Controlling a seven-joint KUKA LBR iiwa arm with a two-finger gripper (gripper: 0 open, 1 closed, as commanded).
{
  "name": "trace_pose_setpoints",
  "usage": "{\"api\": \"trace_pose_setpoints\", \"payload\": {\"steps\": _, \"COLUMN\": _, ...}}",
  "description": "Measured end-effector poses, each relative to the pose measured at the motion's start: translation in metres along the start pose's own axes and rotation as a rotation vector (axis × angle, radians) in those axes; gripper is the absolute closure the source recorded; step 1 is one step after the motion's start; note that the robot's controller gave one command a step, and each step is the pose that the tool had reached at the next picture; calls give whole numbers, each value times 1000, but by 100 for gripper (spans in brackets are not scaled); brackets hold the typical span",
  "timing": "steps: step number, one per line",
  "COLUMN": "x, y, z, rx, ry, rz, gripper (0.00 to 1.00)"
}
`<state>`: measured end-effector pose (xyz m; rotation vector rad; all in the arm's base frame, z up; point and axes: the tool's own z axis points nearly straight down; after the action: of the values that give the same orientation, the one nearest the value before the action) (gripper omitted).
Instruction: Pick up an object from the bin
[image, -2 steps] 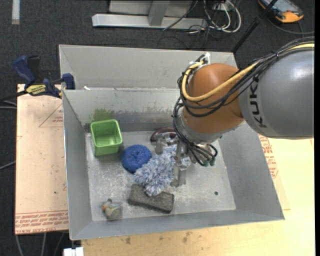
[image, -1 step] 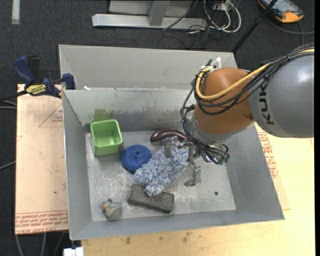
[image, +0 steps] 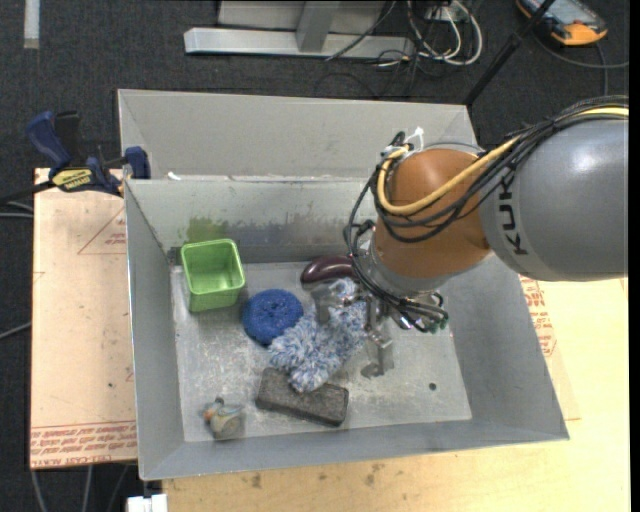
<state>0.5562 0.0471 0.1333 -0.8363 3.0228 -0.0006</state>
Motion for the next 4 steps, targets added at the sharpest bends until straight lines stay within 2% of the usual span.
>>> {"api": "trace_pose_setpoints", "payload": {"steps": 1, "x": -18, "y": -9, "z": 66, "rx": -3, "ry": 2, "rz": -79, "gripper": 0}}
{"api": "trace_pose_setpoints", "payload": {"steps": 2, "x": -17, "y": -6, "z": 62, "rx": -1, "ry": -4, "rz": -229, "gripper": 100}}
{"api": "trace_pose_setpoints", "payload": {"steps": 4, "x": -16, "y": -6, "z": 60, "rx": -2, "ry": -3, "rz": -228, "gripper": 100}}
